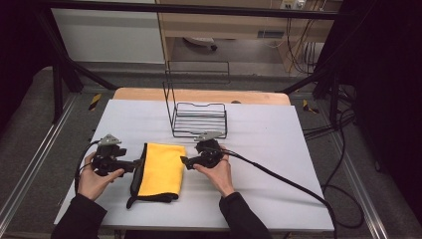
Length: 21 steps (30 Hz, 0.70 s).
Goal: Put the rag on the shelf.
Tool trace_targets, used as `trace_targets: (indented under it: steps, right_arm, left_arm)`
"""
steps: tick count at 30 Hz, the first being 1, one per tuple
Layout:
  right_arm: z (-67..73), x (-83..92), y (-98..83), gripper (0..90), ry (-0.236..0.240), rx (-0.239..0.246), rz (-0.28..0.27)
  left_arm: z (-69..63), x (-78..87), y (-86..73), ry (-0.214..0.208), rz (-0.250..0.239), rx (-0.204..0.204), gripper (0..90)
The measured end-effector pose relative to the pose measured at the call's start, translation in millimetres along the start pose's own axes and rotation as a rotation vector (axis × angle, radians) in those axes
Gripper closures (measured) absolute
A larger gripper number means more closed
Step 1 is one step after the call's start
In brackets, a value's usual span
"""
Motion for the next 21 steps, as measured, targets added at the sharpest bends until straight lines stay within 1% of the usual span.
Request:
trace_targets:
  steps: [2, 3, 5, 7, 9, 10, 11, 13, 14, 17, 20, 21]
  right_arm:
    - [-1.0, 2.7, -3.5, 8.6, 0.009, -0.002, 0.008]
    - [-1.1, 4.2, -5.0, 8.0, 0.007, -0.004, 0.016]
    - [-1.3, 6.4, -7.4, 7.8, 0.006, -0.009, 0.020]
    - [-1.5, 8.0, -8.5, 7.7, 0.012, -0.011, 0.020]
    - [-1.5, 8.7, -9.1, 8.0, 0.012, -0.012, 0.015]
    - [-1.4, 9.0, -9.4, 8.1, 0.014, -0.015, 0.016]
    - [-1.3, 9.0, -9.7, 8.5, 0.018, -0.017, 0.016]
    - [-0.4, 8.5, -10.5, 9.7, 0.026, -0.022, 0.017]
    - [0.1, 7.9, -10.8, 10.3, 0.031, -0.024, 0.017]
    - [1.1, 5.5, -11.4, 12.6, 0.050, -0.032, 0.018]
    - [1.3, 3.8, -11.2, 15.1, 0.067, -0.033, 0.014]
    - [1.0, 3.2, -11.0, 15.9, 0.068, -0.034, 0.012]
  left_arm:
    - [3.4, -6.5, 6.7, 0.028, 0.008, 0.001, 15.0]
    - [6.3, -10.0, 9.7, 0.049, 0.015, 0.000, 15.2]
    - [10.2, -17.8, 15.7, 0.061, 0.025, 0.021, 17.4]
    - [13.0, -27.4, 20.9, 0.085, 0.035, 0.026, 19.4]
    - [16.3, -36.2, 24.5, 0.086, 0.052, 0.036, 22.7]
    - [17.4, -40.1, 25.6, 0.088, 0.050, 0.034, 25.1]
    - [18.4, -43.5, 26.3, 0.090, 0.048, 0.041, 28.8]
    - [20.7, -49.8, 26.3, 0.094, 0.061, 0.038, 34.5]
    - [21.2, -53.0, 25.8, 0.088, 0.072, 0.046, 35.7]
    - [21.8, -59.0, 24.6, 0.066, 0.093, 0.049, 40.9]
    - [18.9, -62.1, 26.3, 0.064, 0.084, 0.037, 45.9]
    - [17.9, -63.8, 26.3, 0.060, 0.088, 0.030, 48.3]
Point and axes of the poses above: each handheld gripper's, and its own axes: x roughly backward along the jaws, y roughly out of its top, z roughly to its left, the point moved 3 cm from there along -x, roughly forward along the jaws, and after that the axes turned 9 degrees about z, right-handed, at the moved point
